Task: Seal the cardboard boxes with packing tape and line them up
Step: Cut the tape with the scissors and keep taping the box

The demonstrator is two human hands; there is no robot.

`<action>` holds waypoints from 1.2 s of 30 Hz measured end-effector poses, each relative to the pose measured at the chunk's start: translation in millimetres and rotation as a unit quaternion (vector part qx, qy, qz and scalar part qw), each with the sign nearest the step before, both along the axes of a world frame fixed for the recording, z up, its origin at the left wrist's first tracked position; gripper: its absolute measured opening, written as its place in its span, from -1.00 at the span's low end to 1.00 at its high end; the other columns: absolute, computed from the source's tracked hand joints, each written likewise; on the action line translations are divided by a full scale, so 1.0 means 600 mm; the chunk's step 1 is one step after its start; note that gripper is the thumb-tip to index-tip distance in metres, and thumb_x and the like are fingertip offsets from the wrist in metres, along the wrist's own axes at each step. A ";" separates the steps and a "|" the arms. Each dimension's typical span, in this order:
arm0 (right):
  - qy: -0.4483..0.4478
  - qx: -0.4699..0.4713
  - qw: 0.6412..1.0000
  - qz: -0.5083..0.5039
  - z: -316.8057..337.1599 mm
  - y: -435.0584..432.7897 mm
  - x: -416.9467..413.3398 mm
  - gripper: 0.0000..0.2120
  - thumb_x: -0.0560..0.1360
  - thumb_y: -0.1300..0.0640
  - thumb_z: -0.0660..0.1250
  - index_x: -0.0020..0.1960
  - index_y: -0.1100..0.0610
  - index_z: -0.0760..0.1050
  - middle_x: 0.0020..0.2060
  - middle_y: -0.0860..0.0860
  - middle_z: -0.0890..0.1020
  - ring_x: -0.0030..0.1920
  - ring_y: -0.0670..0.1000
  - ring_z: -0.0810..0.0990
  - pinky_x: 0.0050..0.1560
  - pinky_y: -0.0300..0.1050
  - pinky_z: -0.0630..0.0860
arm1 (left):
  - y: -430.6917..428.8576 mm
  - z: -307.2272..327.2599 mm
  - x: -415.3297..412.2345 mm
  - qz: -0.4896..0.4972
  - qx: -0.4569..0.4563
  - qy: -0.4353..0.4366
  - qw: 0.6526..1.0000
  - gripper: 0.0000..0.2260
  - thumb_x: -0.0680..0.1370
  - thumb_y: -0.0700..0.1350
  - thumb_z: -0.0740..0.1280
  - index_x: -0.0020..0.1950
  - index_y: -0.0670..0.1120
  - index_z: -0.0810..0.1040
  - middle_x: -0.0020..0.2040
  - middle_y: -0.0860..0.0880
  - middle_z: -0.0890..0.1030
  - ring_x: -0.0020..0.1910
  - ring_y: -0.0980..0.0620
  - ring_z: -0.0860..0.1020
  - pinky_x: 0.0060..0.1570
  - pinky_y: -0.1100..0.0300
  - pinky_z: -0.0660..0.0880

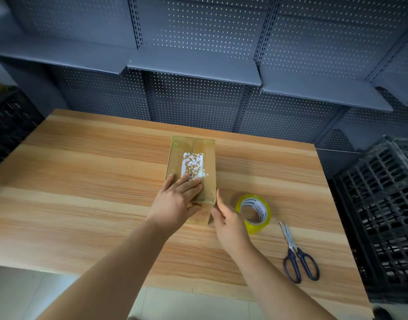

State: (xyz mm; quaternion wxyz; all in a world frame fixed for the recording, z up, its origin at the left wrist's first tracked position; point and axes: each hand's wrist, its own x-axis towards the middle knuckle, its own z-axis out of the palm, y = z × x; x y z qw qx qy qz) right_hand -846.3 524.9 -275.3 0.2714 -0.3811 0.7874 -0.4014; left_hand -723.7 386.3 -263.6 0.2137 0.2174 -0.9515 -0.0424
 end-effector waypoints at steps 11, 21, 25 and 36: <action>-0.044 -0.020 0.999 0.009 0.008 0.019 -0.017 -0.48 0.56 0.28 0.34 0.48 0.05 0.34 0.27 -0.05 0.53 0.20 -0.12 0.56 0.08 -0.56 0.37 | 0.000 0.013 -0.008 0.002 0.035 -0.049 0.998 -0.39 0.25 0.03 0.63 0.26 -0.04 0.59 0.24 0.00 0.60 0.29 -0.15 0.53 0.26 -0.33 0.39; 0.078 0.013 0.970 -0.231 -0.029 0.129 -0.124 -0.78 0.59 0.21 0.29 0.17 0.07 0.62 0.01 -0.02 0.67 -0.05 0.00 0.59 -0.04 -0.17 0.44 | 0.029 0.013 -0.029 0.052 0.018 -0.015 0.998 -0.56 0.31 0.19 0.53 0.02 -0.08 0.62 0.15 -0.03 0.59 0.17 -0.11 0.55 0.33 -0.12 0.37; 0.065 0.054 0.955 -0.285 -0.054 0.152 -0.143 -0.77 0.57 0.25 0.29 0.20 0.17 0.60 0.03 0.06 0.63 -0.09 0.02 0.51 -0.03 -0.21 0.34 | 0.011 0.012 -0.024 0.029 0.030 -0.030 0.999 -0.50 0.22 0.10 0.62 0.03 -0.09 0.60 0.16 -0.02 0.58 0.17 -0.12 0.55 0.30 -0.13 0.41; -0.015 0.138 0.957 -0.256 -0.086 0.120 -0.181 -0.53 0.57 -0.06 0.31 0.40 0.13 0.43 0.26 0.11 0.56 0.23 0.14 0.53 0.17 -0.04 0.45 | 0.004 0.031 -0.019 0.077 0.064 -0.072 0.992 -0.39 0.35 0.36 0.38 0.23 -0.03 0.56 0.34 0.09 0.49 0.44 -0.06 0.32 0.46 -0.12 0.05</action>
